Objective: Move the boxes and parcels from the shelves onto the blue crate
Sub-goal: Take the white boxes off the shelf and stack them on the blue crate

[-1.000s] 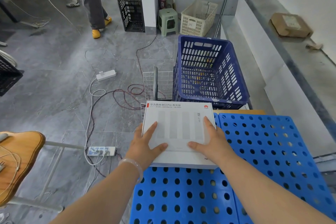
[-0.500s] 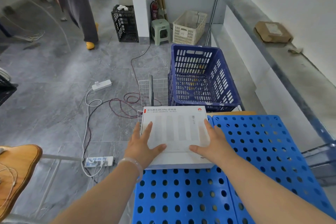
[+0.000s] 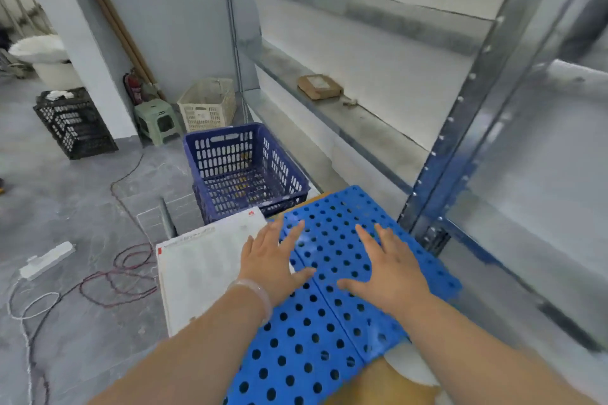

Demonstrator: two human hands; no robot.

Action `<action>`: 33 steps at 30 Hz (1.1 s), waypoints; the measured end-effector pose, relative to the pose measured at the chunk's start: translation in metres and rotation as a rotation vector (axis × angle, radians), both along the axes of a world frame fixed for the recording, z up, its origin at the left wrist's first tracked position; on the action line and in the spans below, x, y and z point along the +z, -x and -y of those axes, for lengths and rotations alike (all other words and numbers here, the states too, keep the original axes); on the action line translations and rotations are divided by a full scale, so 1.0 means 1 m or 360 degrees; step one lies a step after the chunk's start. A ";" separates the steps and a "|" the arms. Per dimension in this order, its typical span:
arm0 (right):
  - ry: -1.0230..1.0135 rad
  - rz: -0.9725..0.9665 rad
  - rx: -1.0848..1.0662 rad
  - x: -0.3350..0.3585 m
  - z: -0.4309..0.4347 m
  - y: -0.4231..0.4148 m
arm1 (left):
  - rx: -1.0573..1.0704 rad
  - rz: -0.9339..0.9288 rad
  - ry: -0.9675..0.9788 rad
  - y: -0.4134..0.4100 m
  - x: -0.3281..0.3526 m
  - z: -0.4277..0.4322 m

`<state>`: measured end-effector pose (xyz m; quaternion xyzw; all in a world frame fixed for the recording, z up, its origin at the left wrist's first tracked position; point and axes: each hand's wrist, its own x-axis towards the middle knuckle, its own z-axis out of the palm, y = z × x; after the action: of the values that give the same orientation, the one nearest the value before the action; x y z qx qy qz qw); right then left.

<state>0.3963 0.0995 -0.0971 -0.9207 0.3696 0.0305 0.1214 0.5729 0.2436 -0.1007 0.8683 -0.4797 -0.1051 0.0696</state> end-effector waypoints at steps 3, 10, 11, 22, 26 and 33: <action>-0.0010 -0.0004 -0.0275 0.010 0.002 0.071 | -0.0271 0.0018 0.0011 0.049 0.005 0.038; 0.0145 0.0217 -0.0712 0.042 0.006 0.219 | -0.0791 0.0153 0.0175 0.187 0.041 0.095; 0.0172 0.0213 -0.0758 0.046 0.004 0.240 | -0.0840 0.0155 0.0216 0.206 0.048 0.102; 0.0429 0.0215 -0.1183 0.077 -0.034 0.474 | -0.1333 0.0039 0.0346 0.451 0.075 0.134; 0.0496 0.0240 -0.1327 0.091 -0.042 0.555 | -0.1443 -0.0025 0.0435 0.538 0.090 0.136; 0.0458 0.0228 -0.1583 0.101 -0.053 0.678 | -0.1577 -0.0162 0.0372 0.656 0.087 0.147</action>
<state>-0.2817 0.1529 0.0037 -0.6410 0.7535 -0.1449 0.0183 -0.0826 0.0965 -0.0136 0.5168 -0.8383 -0.1134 0.1313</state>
